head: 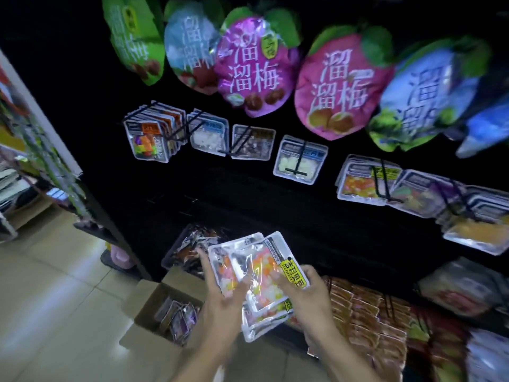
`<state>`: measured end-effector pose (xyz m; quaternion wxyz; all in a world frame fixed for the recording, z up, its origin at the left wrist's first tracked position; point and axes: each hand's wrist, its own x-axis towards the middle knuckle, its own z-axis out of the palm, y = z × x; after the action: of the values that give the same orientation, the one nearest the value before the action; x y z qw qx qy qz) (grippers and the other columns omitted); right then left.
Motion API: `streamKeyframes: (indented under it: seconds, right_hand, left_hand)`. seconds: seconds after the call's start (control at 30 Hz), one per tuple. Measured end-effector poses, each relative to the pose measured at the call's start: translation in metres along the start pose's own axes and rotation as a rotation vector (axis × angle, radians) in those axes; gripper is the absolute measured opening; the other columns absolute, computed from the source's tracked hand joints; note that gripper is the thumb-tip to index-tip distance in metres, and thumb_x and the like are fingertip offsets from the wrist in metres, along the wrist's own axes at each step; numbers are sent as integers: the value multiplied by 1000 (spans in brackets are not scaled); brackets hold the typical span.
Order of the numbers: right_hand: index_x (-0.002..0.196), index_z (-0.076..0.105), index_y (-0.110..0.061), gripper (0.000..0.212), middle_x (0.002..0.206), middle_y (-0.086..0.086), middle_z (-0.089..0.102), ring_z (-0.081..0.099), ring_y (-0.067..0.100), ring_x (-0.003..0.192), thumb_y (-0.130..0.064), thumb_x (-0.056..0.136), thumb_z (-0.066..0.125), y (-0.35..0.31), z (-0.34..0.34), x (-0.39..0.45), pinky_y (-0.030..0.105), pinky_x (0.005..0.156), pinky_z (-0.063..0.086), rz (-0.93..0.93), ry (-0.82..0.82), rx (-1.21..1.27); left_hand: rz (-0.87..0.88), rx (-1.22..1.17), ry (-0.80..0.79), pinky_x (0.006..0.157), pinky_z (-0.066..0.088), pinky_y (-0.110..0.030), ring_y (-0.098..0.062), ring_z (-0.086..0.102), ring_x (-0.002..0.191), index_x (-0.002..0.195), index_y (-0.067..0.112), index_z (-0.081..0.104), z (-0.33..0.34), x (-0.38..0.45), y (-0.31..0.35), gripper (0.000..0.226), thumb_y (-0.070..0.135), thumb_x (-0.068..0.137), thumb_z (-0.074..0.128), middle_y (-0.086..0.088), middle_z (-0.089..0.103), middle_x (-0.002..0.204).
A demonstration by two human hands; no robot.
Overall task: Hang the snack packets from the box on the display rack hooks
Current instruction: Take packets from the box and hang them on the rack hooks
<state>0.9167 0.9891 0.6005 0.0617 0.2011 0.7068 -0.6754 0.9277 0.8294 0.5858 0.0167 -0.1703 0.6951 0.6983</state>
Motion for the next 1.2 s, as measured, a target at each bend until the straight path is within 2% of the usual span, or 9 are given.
streamKeyframes:
  seconds: [0.13,0.3,0.43,0.57,0.7,0.93,1.0,1.1,1.2]
  right_hand:
    - [92,75,-27,17,87,0,79,77,24,85,-31,80,86,6,-48,-4,50,85,61,32,69,71]
    - [100,75,-22,18,89,-2,80,76,23,90,-26,84,82,7,-109,3,51,91,59,30,199,181]
    - [99,77,-19,18,91,1,80,75,27,93,-23,83,84,6,-148,10,52,94,58,2,252,249]
    - [100,78,-16,13,92,-5,80,76,12,89,-17,87,80,-6,-178,16,32,81,58,-54,288,319]
    - [92,78,-16,4,90,-4,80,76,10,84,-18,89,79,-22,-201,40,24,74,53,-138,392,297]
    - [97,75,-34,9,93,-16,77,71,10,84,-38,97,66,-68,-198,63,26,76,54,-355,65,-152]
    - [97,75,-31,15,89,-14,77,68,18,79,-43,97,65,-79,-186,73,34,73,53,-380,79,-187]
    - [94,71,-30,14,76,-24,70,63,-5,69,-41,98,65,-86,-176,88,21,69,43,-344,166,-136]
    - [105,72,-31,13,96,-19,74,66,-8,93,-39,98,66,-83,-170,95,21,81,46,-310,217,-100]
  left_hand:
    - [37,32,-63,108,48,-47,-5,59,126,141,78,17,48,-8,2,87,59,81,78,33,47,146]
    - [4,-25,-158,100,45,-31,39,47,94,139,63,35,105,-27,0,78,27,88,80,59,48,108]
    - [-76,-111,-208,101,54,-43,-3,64,120,136,66,44,136,-37,-8,91,22,73,93,23,56,139]
    - [-47,-183,-209,104,47,-36,6,54,120,138,60,45,157,-46,-5,88,20,74,89,31,50,133]
    - [-198,-253,-131,95,58,-58,-29,72,112,132,54,56,159,-36,-7,92,18,56,94,6,68,131]
    - [-211,-182,-108,83,63,-55,-34,74,103,134,50,55,145,-9,-7,85,5,71,88,-2,68,126]
    - [-206,-184,-131,77,64,-52,-34,75,103,131,52,56,141,3,-7,82,2,74,86,-3,68,127]
    - [-202,-192,-165,67,64,-42,-33,74,102,124,54,57,137,22,-4,78,0,75,85,-2,66,126]
    - [-193,-213,-215,63,63,-34,-30,74,101,123,52,57,135,41,-4,76,-2,76,83,-3,65,125]
